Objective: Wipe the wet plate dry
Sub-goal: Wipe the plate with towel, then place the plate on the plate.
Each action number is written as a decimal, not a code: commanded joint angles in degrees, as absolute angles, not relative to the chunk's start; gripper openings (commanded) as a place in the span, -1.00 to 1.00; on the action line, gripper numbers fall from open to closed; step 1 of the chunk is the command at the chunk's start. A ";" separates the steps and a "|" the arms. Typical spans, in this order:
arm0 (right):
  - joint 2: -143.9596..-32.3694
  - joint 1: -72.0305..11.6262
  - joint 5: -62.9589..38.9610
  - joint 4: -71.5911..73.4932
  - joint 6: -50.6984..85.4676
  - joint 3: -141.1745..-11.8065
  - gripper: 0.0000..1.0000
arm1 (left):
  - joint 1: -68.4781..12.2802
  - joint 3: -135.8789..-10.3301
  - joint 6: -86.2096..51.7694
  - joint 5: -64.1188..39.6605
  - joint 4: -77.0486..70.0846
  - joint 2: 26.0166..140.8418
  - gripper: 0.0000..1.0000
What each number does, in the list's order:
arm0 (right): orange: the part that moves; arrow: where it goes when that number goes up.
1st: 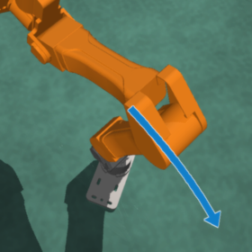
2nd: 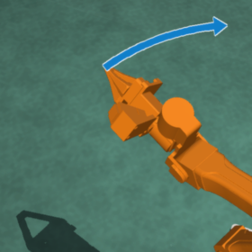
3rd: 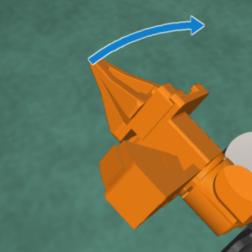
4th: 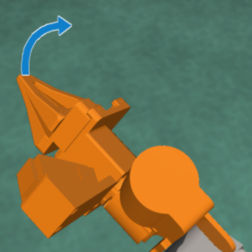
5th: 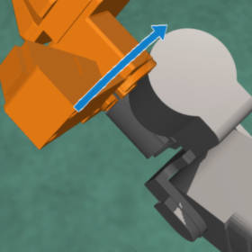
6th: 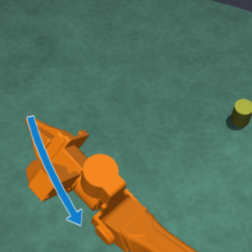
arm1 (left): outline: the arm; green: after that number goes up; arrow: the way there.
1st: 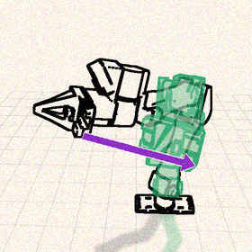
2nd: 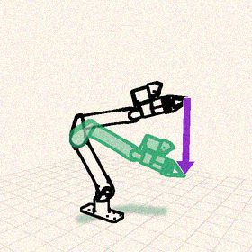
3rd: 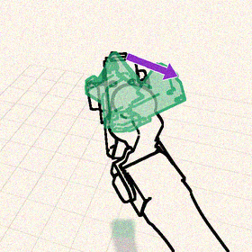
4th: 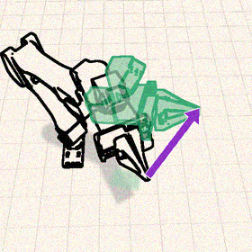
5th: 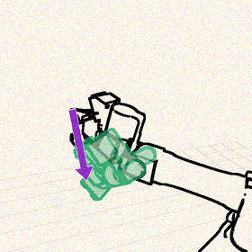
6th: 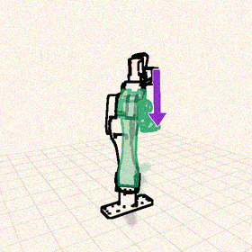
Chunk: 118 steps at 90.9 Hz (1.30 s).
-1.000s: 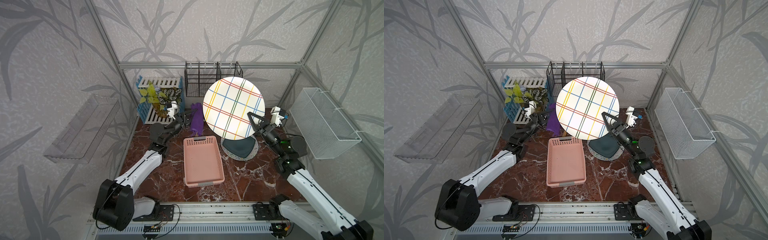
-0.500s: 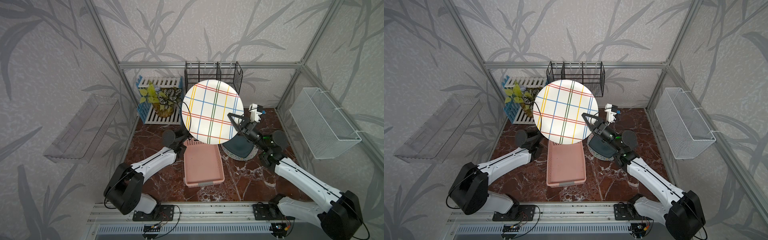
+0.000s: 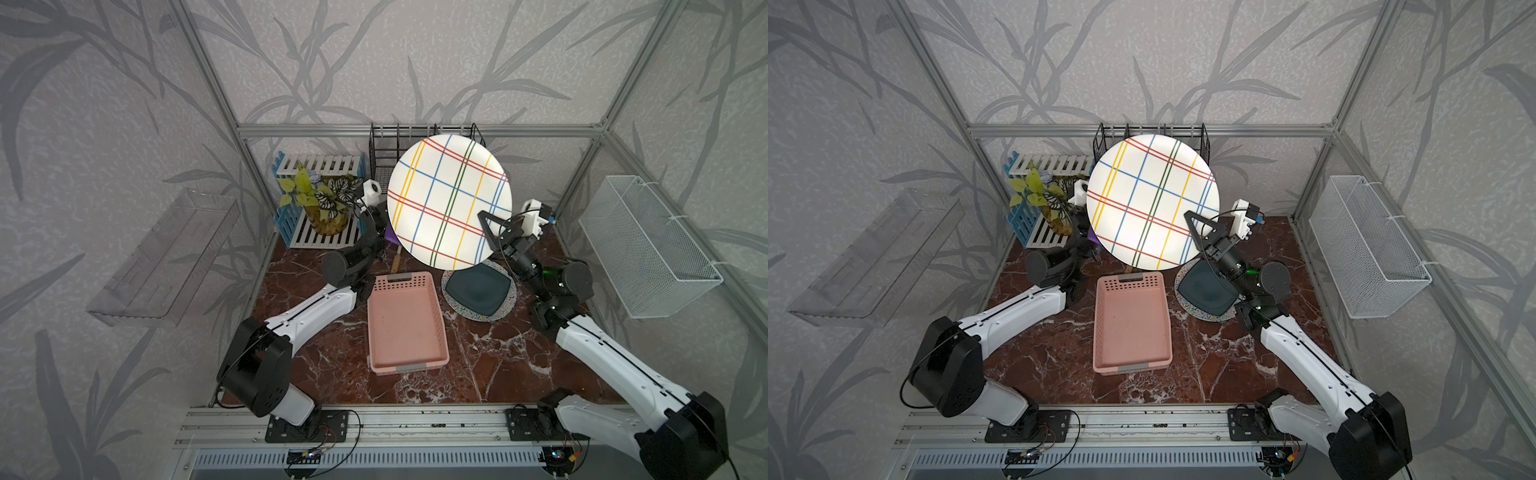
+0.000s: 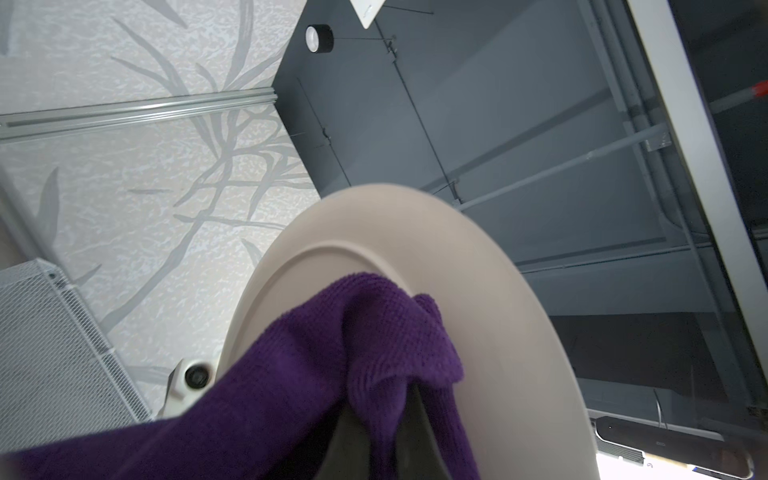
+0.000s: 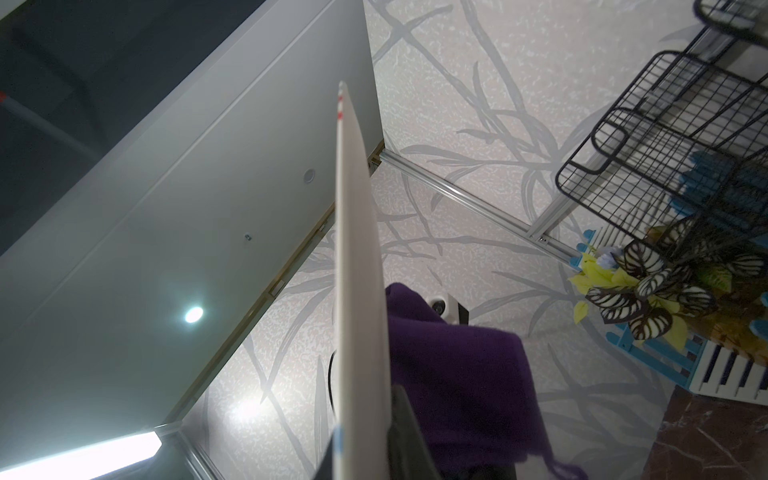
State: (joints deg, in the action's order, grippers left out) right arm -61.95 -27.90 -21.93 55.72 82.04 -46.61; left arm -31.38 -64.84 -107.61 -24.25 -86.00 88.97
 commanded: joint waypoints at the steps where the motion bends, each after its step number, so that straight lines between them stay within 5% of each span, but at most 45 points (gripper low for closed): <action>1: -62.18 -31.83 -19.89 54.73 78.33 -44.94 -1.00 | -33.01 -71.03 -109.25 -24.21 -93.57 90.96 -1.00; 34: -72.07 -28.86 -17.76 56.91 79.83 -55.52 -1.00 | -45.75 -68.71 -106.80 -23.42 -96.24 94.03 -1.00; 71: -62.46 -17.58 -16.55 50.03 80.77 -48.16 -1.00 | -38.91 -57.15 -100.87 -25.15 -91.51 84.01 -1.00; 82: -56.01 -15.61 -16.31 36.65 75.16 -46.83 -1.00 | -33.64 -54.60 -88.10 -29.39 -73.78 75.19 -1.00; 90: -51.35 -14.86 -14.04 26.61 68.88 -46.71 -1.00 | -31.93 -57.48 -67.26 -28.88 -43.17 65.93 -1.00; 100: -46.28 -13.48 -9.88 16.45 64.20 -45.30 -1.00 | -32.54 -66.85 -41.50 -17.05 -7.26 60.64 -1.00; 118: -42.00 -7.59 -4.97 10.22 67.28 -39.91 -1.00 | -31.95 -67.19 -30.61 6.08 11.10 54.72 -1.00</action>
